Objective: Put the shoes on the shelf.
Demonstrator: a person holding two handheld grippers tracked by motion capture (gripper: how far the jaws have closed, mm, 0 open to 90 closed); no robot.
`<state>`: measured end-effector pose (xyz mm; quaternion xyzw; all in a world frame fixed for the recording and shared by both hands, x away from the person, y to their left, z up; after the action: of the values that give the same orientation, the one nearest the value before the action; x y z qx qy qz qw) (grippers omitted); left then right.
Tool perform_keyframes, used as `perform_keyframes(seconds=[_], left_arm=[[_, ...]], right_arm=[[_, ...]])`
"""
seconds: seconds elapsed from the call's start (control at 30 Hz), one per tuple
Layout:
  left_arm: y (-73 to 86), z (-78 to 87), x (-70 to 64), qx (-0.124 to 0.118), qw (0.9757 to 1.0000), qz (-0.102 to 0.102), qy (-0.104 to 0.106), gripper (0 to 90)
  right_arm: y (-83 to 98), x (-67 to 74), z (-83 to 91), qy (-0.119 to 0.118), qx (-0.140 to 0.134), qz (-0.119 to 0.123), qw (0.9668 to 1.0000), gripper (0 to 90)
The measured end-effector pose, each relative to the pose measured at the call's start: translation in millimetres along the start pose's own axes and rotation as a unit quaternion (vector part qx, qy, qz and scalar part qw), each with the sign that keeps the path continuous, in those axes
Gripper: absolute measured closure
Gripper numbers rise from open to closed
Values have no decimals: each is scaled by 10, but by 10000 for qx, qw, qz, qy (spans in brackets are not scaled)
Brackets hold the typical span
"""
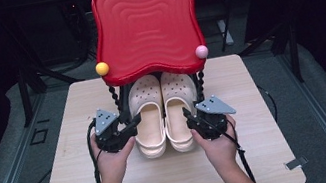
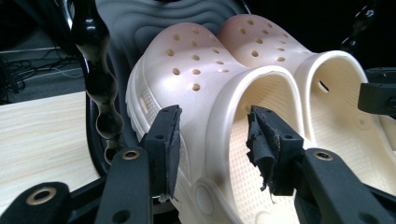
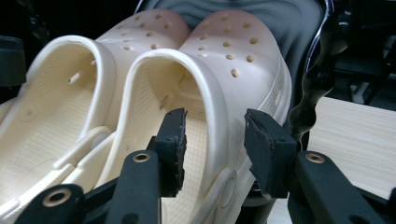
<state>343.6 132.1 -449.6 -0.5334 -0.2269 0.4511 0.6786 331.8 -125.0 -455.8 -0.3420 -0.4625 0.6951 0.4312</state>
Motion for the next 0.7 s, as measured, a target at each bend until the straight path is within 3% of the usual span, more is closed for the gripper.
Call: perform_keyframes(seconds=[0.27,0.43,0.7], left_arm=[[-41,106,-19,27,9999,50,99,566],[-55,209,-18,-25,9996,127,265,585],[-28,403,-50,-4,9987,-21,501,601]], right_arm=[[-54,16,123,-78,-74,63,9999,588],[-83,29,248,-166,-160,95,9997,628],[-68,40,466,-352,-217,217,9989,662]])
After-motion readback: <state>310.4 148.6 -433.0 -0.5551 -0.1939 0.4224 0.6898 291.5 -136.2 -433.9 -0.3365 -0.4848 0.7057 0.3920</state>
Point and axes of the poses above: each handheld gripper's, and its own axes: z roughly backward along the jaws, y roughly out of its underside, x roughly to its left, the point moved 2 cm from there along -z, roughly forward along the jaws, and after that the axes turned 5 degrees about z, right-handed, at the moved point
